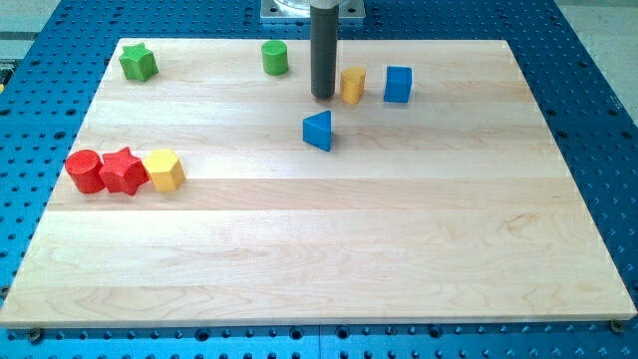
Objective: Place the heart right to the hexagon
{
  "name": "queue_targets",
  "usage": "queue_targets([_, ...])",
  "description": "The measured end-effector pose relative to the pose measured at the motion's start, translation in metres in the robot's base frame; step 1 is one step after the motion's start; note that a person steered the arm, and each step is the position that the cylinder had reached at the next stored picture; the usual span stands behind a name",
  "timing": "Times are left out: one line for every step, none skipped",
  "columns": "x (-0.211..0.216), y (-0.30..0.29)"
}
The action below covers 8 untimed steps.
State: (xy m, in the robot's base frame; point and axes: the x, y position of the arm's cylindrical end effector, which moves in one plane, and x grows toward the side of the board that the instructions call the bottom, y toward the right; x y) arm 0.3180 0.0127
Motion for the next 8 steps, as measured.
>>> queue_targets([-0.044,-0.008])
queue_targets([-0.055,0.028])
queue_targets([0.024,0.044])
queue_targets([0.106,0.063])
queue_targets([0.103,0.066])
queue_targets([0.075,0.067])
queue_targets([0.112,0.117])
queue_targets([0.133,0.094])
